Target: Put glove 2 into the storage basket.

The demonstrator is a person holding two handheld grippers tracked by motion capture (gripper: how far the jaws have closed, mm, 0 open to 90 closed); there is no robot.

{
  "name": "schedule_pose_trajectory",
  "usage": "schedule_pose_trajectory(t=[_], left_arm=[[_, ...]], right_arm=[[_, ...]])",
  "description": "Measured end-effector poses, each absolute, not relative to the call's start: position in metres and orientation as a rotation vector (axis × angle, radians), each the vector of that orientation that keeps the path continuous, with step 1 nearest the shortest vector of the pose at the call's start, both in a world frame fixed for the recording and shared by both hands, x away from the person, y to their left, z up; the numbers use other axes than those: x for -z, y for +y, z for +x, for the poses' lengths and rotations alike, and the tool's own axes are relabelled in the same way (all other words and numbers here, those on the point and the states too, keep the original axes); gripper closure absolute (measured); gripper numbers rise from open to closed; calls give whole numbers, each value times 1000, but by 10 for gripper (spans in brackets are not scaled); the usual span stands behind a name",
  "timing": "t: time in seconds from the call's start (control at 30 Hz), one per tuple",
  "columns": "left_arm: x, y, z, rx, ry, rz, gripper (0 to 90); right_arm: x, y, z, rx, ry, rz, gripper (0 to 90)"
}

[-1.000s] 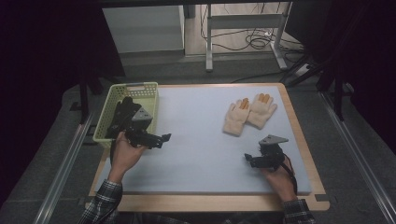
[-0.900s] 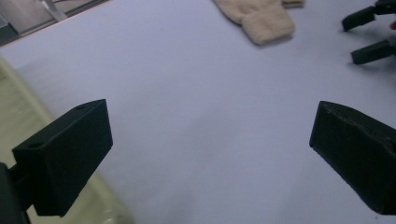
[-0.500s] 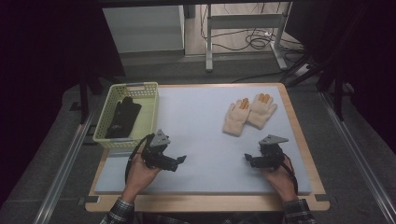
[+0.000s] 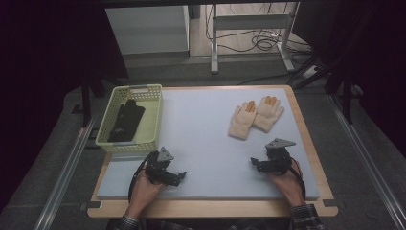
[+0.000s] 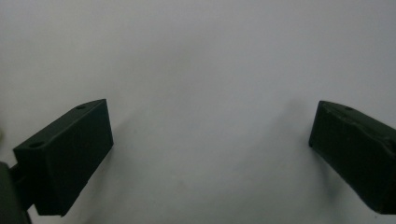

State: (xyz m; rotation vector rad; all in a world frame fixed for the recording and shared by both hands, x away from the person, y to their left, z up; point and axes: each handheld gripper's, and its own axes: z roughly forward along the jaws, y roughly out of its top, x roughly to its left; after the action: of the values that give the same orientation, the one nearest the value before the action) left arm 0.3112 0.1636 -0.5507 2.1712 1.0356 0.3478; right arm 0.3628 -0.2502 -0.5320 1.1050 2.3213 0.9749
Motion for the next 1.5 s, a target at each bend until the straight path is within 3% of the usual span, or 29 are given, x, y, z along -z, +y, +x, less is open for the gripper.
schedule_pose_trajectory(t=[0.5, 1.33, 1.5], left_arm=[[551, 163, 311, -366, 1027, 2176, 3], [551, 163, 310, -365, 1028, 2173, 4], [551, 163, 310, -365, 1028, 2173, 4]], right_arm=[[527, -249, 369, -1013, 2331, 1082, 262], [490, -207, 471, -1035, 2304, 1069, 392], [495, -200, 491, -982, 2312, 1048, 375]])
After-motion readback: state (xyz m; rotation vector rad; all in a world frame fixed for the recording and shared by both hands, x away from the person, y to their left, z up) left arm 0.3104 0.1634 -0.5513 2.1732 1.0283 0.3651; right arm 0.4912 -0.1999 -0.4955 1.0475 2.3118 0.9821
